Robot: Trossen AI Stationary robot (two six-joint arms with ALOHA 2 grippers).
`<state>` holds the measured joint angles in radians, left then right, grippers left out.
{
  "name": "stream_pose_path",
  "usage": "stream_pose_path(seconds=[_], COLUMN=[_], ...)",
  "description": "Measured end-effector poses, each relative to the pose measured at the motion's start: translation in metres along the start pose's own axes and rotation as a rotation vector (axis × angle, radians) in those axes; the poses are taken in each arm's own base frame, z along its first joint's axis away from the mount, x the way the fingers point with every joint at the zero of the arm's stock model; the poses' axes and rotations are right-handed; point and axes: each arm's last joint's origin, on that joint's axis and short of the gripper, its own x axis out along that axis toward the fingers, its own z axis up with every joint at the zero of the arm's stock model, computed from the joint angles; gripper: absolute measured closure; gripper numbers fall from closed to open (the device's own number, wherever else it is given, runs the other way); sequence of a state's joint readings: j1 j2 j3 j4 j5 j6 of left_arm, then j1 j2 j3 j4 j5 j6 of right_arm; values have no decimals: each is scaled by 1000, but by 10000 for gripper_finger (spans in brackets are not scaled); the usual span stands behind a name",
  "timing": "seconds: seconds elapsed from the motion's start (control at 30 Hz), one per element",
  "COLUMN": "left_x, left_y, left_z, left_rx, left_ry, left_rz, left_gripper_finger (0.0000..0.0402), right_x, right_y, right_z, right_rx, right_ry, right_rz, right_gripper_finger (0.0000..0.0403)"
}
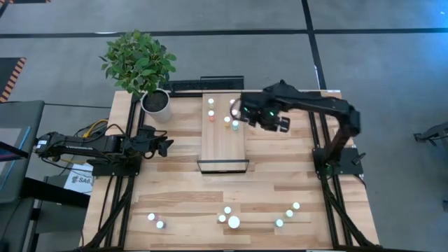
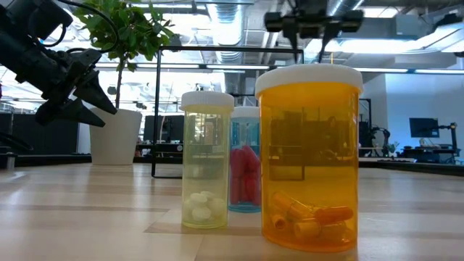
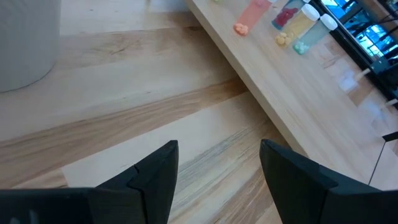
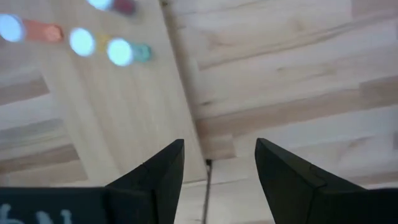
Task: Pick and place medicine bottles onto shelf by color
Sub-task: Put the yellow pill bottle on the shelf
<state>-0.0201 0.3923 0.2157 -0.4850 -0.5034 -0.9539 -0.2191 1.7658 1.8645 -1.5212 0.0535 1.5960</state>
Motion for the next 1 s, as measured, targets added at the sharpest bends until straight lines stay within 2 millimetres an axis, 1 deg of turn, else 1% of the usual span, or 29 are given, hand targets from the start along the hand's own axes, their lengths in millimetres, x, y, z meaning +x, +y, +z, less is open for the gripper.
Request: stream_pose_path(seconds=[0.1, 0.27, 0.43, 0.57, 0.67, 0.83, 1.0], left_x=[0, 0, 0, 0, 0, 0, 0], left_y=[0, 0, 0, 0, 0, 0, 0], left_z=[0, 0, 0, 0, 0, 0, 0], left_rx=[0, 0, 0, 0, 0, 0, 0], left_ry=[0, 0, 0, 0, 0, 0, 0], left_rz=[0, 0, 0, 0, 0, 0, 0], left_gripper_finger=[189, 189, 189, 189, 189, 189, 189], right_x=[3, 19, 34, 40, 47, 57, 68], right_y=[-19, -56, -107, -147, -174, -204, -223], right_z=[-15, -42, -83, -117, -140, -170, -185], right_rx=[10, 48, 88, 128, 169, 231, 307], right_ry=[-2, 27, 102, 163, 179, 207, 235], right_rz=[25, -13, -68, -68, -87, -106, -115], right_gripper_finger=[186, 186, 186, 186, 186, 186, 186])
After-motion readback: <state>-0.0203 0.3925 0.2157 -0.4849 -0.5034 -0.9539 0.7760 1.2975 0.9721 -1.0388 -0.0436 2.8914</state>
